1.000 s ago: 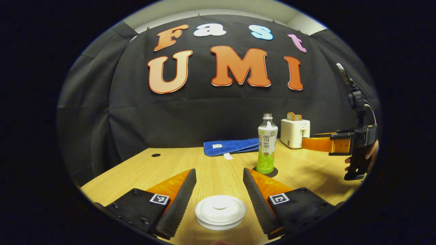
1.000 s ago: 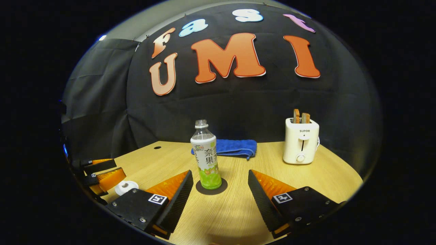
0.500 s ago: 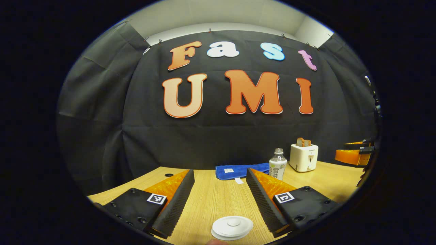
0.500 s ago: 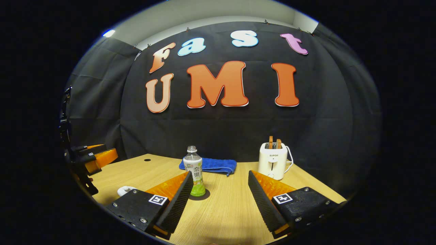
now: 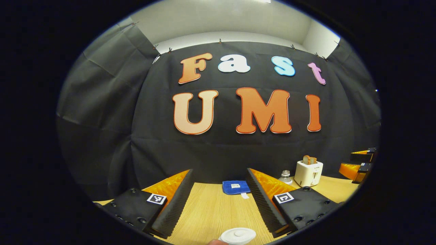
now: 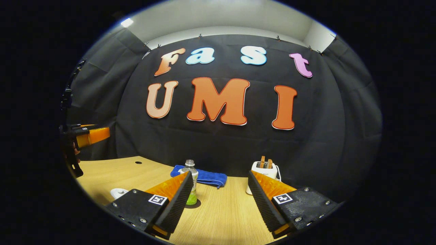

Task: Open the teacup lid with one hand, grasp the water bottle and pour water into the teacup with the other hand; after pouring, place the water bottle on the coaster and then close the teacup lid.

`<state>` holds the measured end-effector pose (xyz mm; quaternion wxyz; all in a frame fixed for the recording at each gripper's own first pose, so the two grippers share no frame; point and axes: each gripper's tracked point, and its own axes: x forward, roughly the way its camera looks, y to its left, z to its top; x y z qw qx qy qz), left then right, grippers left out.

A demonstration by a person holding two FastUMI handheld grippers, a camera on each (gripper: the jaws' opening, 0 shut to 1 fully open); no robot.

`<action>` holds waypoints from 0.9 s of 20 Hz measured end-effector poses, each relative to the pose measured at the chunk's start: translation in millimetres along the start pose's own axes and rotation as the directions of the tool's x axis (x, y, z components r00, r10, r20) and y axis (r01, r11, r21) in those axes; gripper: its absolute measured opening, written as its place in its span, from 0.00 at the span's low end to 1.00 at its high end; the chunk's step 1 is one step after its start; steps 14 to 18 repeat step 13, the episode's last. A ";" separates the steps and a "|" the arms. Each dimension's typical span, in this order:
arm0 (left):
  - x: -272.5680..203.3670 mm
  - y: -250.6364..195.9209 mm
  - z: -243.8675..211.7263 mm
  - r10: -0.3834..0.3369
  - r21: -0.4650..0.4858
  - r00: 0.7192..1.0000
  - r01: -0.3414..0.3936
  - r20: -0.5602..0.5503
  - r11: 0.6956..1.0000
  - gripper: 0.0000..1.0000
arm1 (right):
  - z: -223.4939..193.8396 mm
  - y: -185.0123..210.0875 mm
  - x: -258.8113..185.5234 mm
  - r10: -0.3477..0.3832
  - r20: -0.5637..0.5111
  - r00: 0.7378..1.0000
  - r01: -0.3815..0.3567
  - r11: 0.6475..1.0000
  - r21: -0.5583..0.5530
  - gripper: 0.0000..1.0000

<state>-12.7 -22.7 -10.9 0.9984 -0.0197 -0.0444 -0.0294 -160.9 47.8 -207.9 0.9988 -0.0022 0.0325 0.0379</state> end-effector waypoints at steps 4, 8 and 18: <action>2.9 -5.0 4.3 -0.011 0.006 1.000 0.011 0.014 1.000 1.00 | 11.1 14.8 6.9 0.026 0.026 0.999 -0.026 0.999 0.022 0.97; 11.5 2.5 4.4 0.002 -0.013 1.000 -0.002 0.006 1.000 0.95 | 19.9 18.0 15.1 0.017 0.032 0.999 -0.018 0.999 0.028 0.97; 21.5 3.7 -4.2 0.008 -0.040 0.999 -0.010 -0.036 0.999 0.95 | 32.6 21.7 23.3 0.005 0.044 0.999 -0.006 1.000 0.027 0.97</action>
